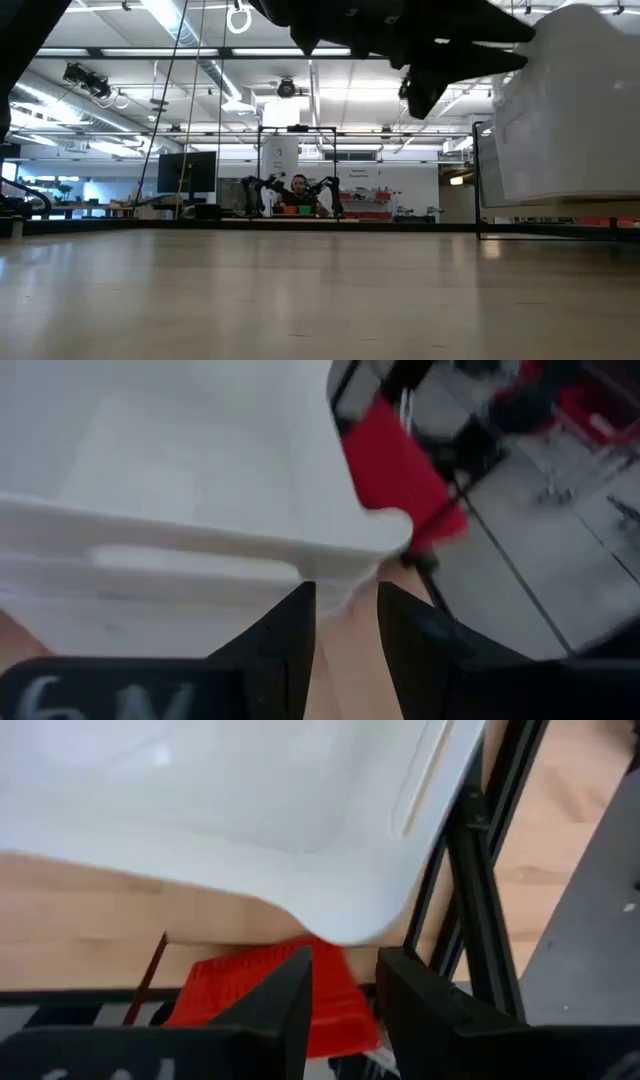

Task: Stack baskets on shelf by color
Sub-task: Stack the white bin on top of the white bin on the shelf

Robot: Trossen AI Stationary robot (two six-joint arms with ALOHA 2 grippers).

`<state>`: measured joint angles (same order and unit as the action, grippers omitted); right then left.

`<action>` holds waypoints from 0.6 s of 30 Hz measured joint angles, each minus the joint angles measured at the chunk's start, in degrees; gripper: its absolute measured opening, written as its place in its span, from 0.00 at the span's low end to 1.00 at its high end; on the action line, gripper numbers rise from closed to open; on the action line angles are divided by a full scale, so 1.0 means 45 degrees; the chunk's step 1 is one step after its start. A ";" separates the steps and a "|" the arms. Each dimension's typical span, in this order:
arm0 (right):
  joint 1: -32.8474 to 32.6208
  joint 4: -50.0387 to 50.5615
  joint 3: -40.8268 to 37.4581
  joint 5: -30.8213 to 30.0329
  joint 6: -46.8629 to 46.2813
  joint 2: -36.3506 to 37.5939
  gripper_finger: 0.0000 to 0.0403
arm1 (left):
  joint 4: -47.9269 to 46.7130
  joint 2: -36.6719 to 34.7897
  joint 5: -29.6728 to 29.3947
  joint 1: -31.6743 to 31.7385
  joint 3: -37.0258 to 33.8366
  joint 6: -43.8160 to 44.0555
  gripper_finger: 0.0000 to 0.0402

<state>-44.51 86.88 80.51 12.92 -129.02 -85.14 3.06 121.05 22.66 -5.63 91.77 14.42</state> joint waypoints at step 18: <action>0.0000 -0.0551 -0.0734 0.0051 0.0306 -0.0015 0.29 | 0.3149 0.0633 -0.3913 0.0883 0.0015 0.2094 0.29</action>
<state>-44.51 84.40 77.21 13.15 -127.65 -85.21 17.23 123.90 5.05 -1.66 91.83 23.84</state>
